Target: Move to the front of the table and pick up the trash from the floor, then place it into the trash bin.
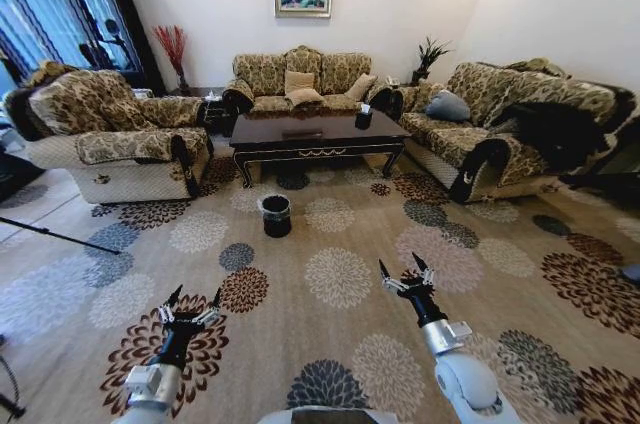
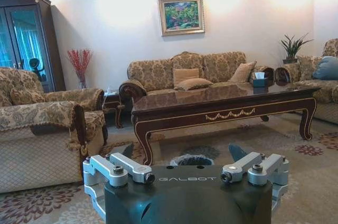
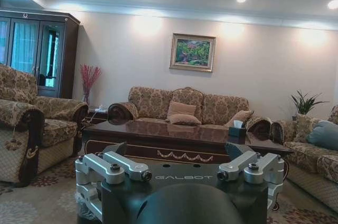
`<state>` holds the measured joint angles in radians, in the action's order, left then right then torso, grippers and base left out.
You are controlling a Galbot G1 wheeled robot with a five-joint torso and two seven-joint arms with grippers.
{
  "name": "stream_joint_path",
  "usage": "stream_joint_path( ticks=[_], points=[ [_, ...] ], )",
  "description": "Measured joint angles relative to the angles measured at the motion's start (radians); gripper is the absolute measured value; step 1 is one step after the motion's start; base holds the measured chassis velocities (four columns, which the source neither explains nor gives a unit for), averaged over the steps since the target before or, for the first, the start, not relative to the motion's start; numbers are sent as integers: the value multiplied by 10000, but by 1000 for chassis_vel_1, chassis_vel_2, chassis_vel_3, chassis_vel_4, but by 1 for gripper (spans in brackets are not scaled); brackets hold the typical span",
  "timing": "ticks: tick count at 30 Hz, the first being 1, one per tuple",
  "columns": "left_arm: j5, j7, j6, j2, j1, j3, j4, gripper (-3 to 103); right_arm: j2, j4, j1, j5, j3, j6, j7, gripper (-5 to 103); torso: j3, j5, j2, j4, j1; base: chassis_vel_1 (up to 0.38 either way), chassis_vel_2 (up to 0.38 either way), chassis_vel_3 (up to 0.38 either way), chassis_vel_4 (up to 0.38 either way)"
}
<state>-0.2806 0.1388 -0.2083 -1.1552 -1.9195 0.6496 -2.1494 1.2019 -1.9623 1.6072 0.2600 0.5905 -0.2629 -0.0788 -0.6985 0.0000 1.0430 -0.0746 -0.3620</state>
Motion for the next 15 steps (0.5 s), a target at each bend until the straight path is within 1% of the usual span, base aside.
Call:
stream_joint_path(
  ticks=[2, 5, 7, 10, 11, 15],
  points=[
    [0, 0, 0, 0, 0, 0, 0, 100, 0, 0, 0, 0, 0, 0, 0, 100, -12, 0, 23, 0, -9, 0, 0, 0, 0],
    [0, 0, 0, 0, 0, 0, 0, 100, -1, 0, 0, 0, 0, 0, 0, 100, -123, 0, 226, 0, -104, 0, 0, 0, 0],
    [0, 0, 0, 0, 0, 0, 0, 100, 0, 0, 0, 0, 0, 0, 0, 100, -139, 0, 258, 0, -119, 0, 0, 0, 0],
    [0, 0, 0, 0, 0, 0, 0, 100, -1, 0, 0, 0, 0, 0, 0, 100, -251, 0, 467, 0, -217, 0, 0, 0, 0],
    [0, 0, 0, 0, 0, 0, 0, 100, -1, 0, 0, 0, 0, 0, 0, 100, -251, 0, 467, 0, -217, 0, 0, 0, 0],
    [0, 0, 0, 0, 0, 0, 0, 100, 0, 0, 0, 0, 0, 0, 0, 100, -381, 0, 705, 0, -323, 0, 0, 0, 0]
  ],
)
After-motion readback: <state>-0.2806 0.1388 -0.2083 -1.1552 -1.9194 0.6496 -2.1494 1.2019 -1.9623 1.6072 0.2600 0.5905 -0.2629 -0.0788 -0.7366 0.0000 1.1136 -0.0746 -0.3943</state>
